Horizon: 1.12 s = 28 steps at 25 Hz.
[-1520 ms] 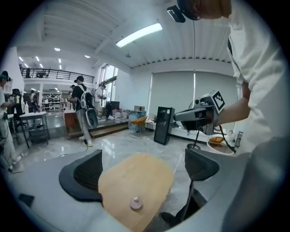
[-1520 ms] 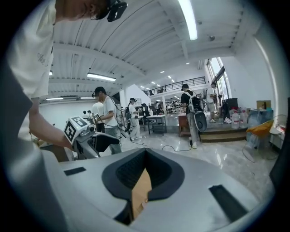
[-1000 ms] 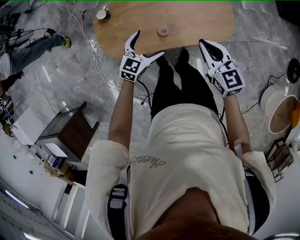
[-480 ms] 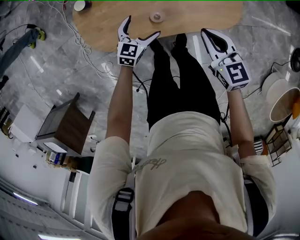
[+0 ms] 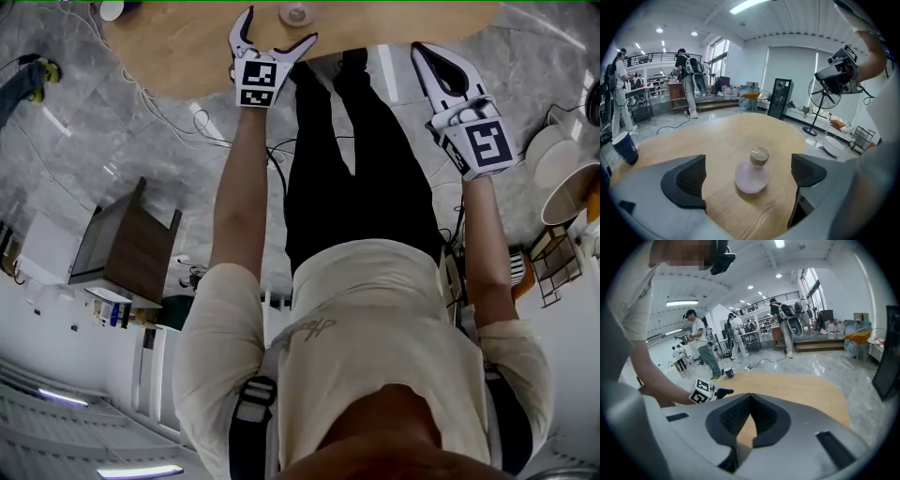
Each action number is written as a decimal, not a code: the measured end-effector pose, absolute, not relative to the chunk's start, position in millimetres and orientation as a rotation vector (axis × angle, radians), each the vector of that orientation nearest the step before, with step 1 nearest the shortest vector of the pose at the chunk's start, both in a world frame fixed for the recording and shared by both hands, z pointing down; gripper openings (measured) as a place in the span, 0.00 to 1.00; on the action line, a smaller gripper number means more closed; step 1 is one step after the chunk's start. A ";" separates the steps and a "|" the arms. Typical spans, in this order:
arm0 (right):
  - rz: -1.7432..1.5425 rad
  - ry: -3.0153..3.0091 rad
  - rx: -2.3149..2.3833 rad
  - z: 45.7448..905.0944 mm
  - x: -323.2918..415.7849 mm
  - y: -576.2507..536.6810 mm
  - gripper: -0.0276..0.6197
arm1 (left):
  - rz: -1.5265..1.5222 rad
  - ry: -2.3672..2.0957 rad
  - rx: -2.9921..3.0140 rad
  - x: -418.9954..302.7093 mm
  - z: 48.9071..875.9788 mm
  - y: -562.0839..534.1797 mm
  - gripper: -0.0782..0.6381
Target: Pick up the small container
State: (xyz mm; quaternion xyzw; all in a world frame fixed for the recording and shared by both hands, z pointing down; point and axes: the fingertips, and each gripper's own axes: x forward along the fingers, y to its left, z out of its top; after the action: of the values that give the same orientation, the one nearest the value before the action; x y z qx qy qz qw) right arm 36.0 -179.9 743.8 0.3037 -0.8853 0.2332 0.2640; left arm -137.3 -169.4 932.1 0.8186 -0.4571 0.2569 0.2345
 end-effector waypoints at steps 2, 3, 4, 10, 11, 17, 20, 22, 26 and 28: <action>0.655 -2.373 0.835 754.4 40.2 -176.6 0.04 | 0.711 -1.249 2.248 -135.9 949.2 -171.0 0.92; 0.663 -2.366 0.841 759.3 41.7 -175.0 0.04 | 0.719 -1.244 2.250 -134.7 958.1 -172.0 0.92; 0.670 -2.361 0.845 764.3 42.9 -173.4 0.04 | 0.731 -1.239 2.252 -133.1 967.2 -172.9 0.92; 0.718 -2.345 0.827 792.4 46.6 -163.4 0.04 | 0.798 -1.191 2.278 -113.1 1010.4 -183.5 0.92; 0.723 -2.347 0.823 794.6 45.4 -162.7 0.04 | 0.800 -1.189 2.281 -111.0 1013.4 -187.0 0.92; 0.755 -2.352 0.813 799.3 41.6 -164.3 0.04 | 0.861 -1.160 2.280 -100.6 1033.7 -194.9 0.92; 0.780 -2.340 0.831 805.0 49.7 -167.5 0.04 | 0.865 -1.163 2.288 -96.2 1036.5 -198.8 0.92; 0.803 -2.330 0.839 808.6 55.8 -167.2 0.04 | 0.869 -1.165 2.287 -94.4 1039.5 -200.0 0.92; 0.824 -2.311 0.841 816.7 64.0 -167.6 0.04 | 0.901 -1.173 2.288 -93.8 1046.8 -201.5 0.92; 0.822 -2.303 0.829 821.4 65.9 -166.3 0.04 | 0.908 -1.190 2.285 -93.5 1048.4 -202.1 0.92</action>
State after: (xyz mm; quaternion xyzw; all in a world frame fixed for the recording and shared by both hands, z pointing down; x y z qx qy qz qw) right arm 65.9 -166.3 821.4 0.3086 -0.8572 0.3061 0.2762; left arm -93.5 -202.1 1048.4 0.8190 -0.4264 0.3255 0.2037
